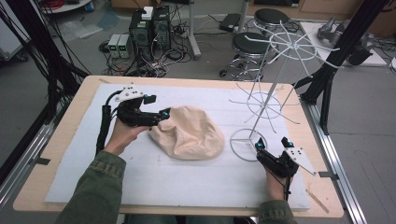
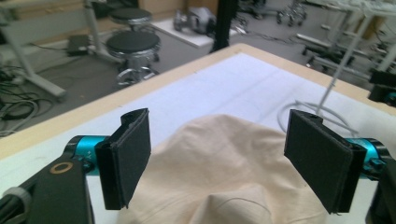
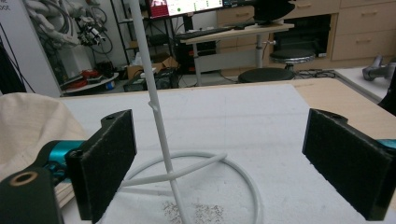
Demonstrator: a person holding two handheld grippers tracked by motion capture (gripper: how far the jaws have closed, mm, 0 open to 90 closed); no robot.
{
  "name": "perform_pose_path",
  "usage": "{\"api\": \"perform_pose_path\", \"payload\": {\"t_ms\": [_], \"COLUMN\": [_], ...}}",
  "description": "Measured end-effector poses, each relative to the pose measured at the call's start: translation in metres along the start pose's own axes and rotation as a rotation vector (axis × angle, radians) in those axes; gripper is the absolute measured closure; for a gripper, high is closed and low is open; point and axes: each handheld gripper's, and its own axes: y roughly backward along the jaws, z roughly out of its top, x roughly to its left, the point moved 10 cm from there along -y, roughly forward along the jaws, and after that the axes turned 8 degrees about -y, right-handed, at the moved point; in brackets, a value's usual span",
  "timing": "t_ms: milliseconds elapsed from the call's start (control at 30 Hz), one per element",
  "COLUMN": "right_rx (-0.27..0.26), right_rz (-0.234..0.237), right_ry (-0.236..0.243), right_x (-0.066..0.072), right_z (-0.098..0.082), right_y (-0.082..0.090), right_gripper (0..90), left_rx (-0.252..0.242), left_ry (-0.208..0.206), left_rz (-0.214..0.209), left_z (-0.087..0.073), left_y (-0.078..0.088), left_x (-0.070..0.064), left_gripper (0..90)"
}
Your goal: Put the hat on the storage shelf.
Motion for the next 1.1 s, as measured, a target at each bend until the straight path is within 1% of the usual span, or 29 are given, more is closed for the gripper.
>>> {"api": "perform_pose_path", "payload": {"t_ms": [100, 200, 233, 300, 400, 533, 600, 667, 733, 767, 800, 867, 933, 1000, 1033, 1100], "right_rx": [0.001, 0.001, 0.004, 0.005, 0.007, 0.005, 0.007, 0.010, 0.010, 0.011, 0.014, 0.018, 0.017, 0.020, 0.017, 0.024], "right_rz": [0.001, 0.004, 0.004, 0.005, 0.005, 0.011, 0.013, 0.015, 0.018, 0.019, 0.020, 0.019, 0.021, 0.021, 0.019, 0.020], "right_ry": [-0.002, -0.001, -0.008, -0.008, -0.011, -0.004, -0.002, -0.003, -0.004, -0.005, -0.002, 0.005, 0.004, 0.004, 0.003, 0.004], "right_x": [0.000, 0.000, 0.001, 0.001, 0.001, 0.002, 0.002, 0.002, 0.003, 0.003, 0.003, 0.003, 0.004, 0.004, 0.004, 0.004], "right_z": [0.000, 0.000, -0.001, -0.001, -0.001, -0.001, -0.001, -0.002, -0.001, -0.002, -0.002, -0.003, -0.003, -0.003, -0.003, -0.004], "right_y": [0.000, 0.000, 0.000, 0.000, 0.000, 0.000, -0.001, -0.001, 0.000, 0.000, 0.000, -0.001, -0.001, -0.001, -0.001, -0.001], "right_gripper": [8.9, 8.9, 8.9, 8.9, 8.9, 8.9, 8.9, 8.9, 8.9, 8.9, 8.9, 8.9, 8.9, 8.9, 8.9, 8.9], "left_rx": [0.020, 0.048, 0.057, 0.076, 0.121, 0.162, 0.178, 0.198, 0.216, 0.239, 0.255, 0.289, 0.330, 0.371, 0.400, 0.447], "left_ry": [0.003, -0.013, -0.019, -0.027, -0.056, -0.087, -0.096, -0.103, -0.099, -0.105, -0.109, -0.109, -0.129, -0.135, -0.151, -0.178], "left_rz": [-0.040, -0.076, -0.088, -0.120, -0.166, -0.223, -0.255, -0.274, -0.328, -0.360, -0.377, -0.424, -0.462, -0.485, -0.487, -0.478], "left_z": [-0.002, -0.006, -0.007, -0.010, -0.018, -0.027, -0.030, -0.035, -0.040, -0.045, -0.049, -0.057, -0.065, -0.073, -0.078, -0.087], "left_y": [-0.009, -0.016, -0.019, -0.024, -0.033, -0.046, -0.052, -0.058, -0.062, -0.065, -0.066, -0.070, -0.072, -0.076, -0.077, -0.082], "left_x": [-0.007, -0.014, -0.017, -0.023, -0.035, -0.049, -0.057, -0.062, -0.070, -0.074, -0.077, -0.084, -0.090, -0.096, -0.097, -0.099], "left_gripper": [22.8, 22.8, 22.8, 22.8, 23.0, 23.0, 23.0, 23.0, 23.8, 25.0, 25.5, 25.8, 26.5, 26.8, 26.8, 26.8]}}
